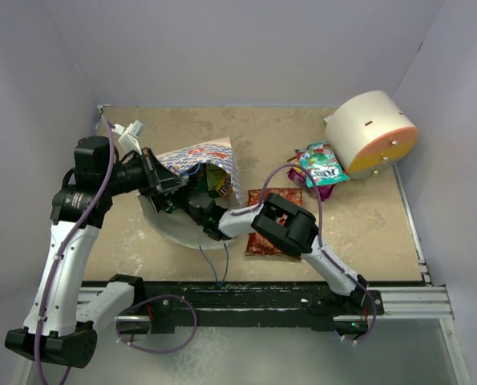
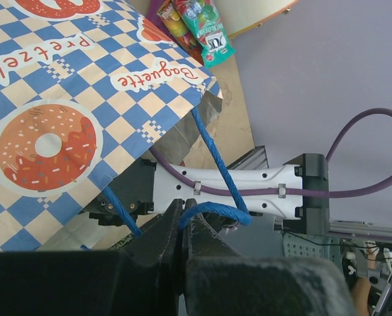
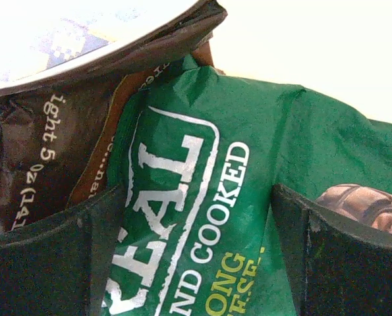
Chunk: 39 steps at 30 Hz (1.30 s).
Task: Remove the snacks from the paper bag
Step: Take out the snack from the paper bag.
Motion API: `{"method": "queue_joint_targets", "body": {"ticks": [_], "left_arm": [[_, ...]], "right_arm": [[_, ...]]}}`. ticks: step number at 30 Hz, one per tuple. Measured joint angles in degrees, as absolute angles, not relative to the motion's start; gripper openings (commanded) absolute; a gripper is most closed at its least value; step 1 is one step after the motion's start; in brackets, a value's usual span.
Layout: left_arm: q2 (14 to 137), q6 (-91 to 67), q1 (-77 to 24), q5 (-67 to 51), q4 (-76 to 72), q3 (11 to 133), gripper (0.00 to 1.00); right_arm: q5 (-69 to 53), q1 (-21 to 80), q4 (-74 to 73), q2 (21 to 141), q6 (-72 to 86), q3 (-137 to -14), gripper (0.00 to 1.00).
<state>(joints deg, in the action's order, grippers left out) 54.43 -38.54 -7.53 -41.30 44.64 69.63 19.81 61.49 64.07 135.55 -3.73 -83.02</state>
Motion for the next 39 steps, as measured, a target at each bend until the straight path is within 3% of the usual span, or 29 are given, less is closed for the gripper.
{"method": "queue_joint_targets", "body": {"ticks": [2,6,8,18,34,39], "left_arm": [[54.4,-38.6,-7.5,-41.1,44.6,69.6,0.00],[54.4,-39.4,-7.5,-39.8,45.1,69.6,0.00],[54.4,-39.7,-7.5,-38.9,45.6,69.4,0.00],[55.6,-41.2,-7.5,-36.1,46.4,68.9,0.00],[59.2,-41.1,-7.8,-38.3,43.9,72.8,0.00],[59.0,-40.2,-7.6,-36.4,42.1,70.9,0.00]], "right_arm": [[19.8,61.5,63.1,136.3,-3.7,-84.6,0.63],[19.9,61.5,59.9,136.6,-4.3,-87.0,0.32],[19.7,61.5,59.0,136.6,-4.4,-87.1,0.09],[14.7,61.2,51.5,129.5,-3.0,-81.7,0.00],[-20.4,58.7,30.6,99.8,6.3,-61.8,0.00],[-25.3,57.2,33.3,92.2,10.6,-60.1,0.00]]}}
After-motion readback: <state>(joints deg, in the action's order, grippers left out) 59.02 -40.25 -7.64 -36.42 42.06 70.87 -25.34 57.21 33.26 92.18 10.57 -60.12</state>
